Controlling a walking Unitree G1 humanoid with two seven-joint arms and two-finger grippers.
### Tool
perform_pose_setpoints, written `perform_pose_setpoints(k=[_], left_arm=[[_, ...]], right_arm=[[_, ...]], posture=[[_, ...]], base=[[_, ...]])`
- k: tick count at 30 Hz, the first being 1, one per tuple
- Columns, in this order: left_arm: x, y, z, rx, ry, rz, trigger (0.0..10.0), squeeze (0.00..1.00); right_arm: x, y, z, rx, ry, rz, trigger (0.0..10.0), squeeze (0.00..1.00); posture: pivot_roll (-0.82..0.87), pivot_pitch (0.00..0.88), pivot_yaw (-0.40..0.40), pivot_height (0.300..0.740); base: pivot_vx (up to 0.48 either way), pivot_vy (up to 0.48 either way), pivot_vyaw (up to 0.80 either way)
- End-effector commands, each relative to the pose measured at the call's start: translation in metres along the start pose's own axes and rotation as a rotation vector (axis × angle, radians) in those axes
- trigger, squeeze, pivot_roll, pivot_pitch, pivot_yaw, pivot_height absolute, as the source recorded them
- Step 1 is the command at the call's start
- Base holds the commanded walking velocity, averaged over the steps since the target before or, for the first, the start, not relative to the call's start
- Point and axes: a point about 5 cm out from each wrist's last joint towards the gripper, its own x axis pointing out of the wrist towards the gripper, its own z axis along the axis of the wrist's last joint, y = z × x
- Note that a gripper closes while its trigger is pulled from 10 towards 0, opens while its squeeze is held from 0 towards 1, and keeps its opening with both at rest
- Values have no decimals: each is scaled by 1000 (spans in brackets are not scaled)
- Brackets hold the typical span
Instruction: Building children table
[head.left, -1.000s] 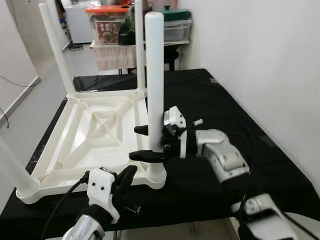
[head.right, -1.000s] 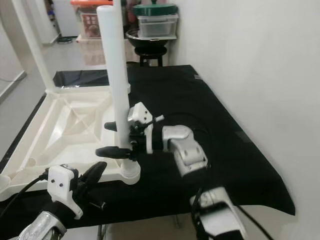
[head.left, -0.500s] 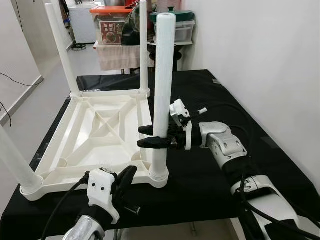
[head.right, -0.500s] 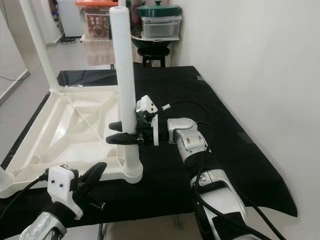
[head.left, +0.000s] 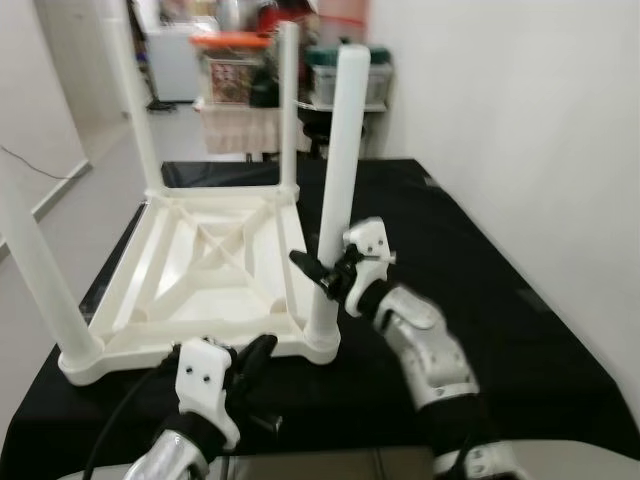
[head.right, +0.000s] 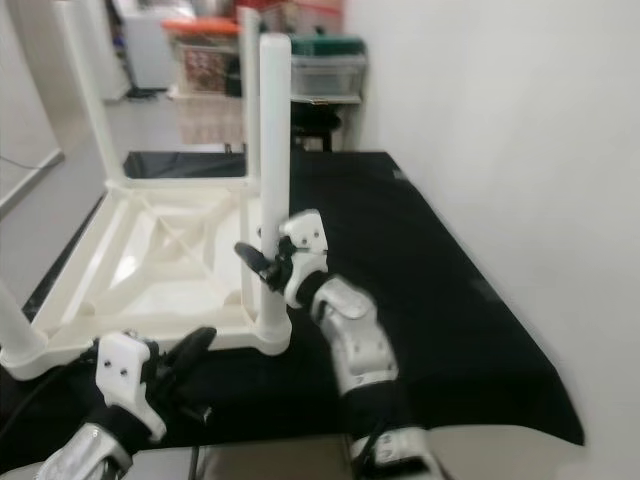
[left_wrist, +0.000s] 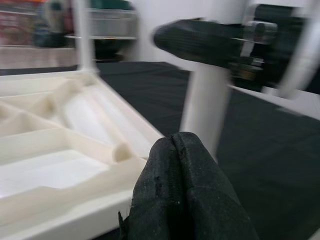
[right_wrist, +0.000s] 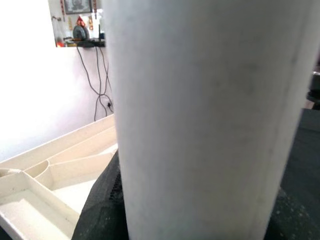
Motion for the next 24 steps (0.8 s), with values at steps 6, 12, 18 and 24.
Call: perform_pose_setpoints(k=[6,12,18,24], left_arm=[[3,3,-4,10,21,6,10000,0],[4,3,-5,12,25,7,10000,0],[3,3,-6,13,34,-3,10000,0],[3,1,-7,12,38,-6,10000,0]], right_arm=[[-1,1,-39,81,190,58,0,0],[-5,7,-33,115,190,37,10000,0],[-10,18,-17,99,119,257,10000,1000],[-16,11,-11,-18,112,537,10000,0]], posture=[[34,0,-46,740],[36,0,-37,740],[38,0,-30,740],[49,0,-37,740]], base=[[0,0,0],[0,0,0],[0,0,0],[0,0,0]])
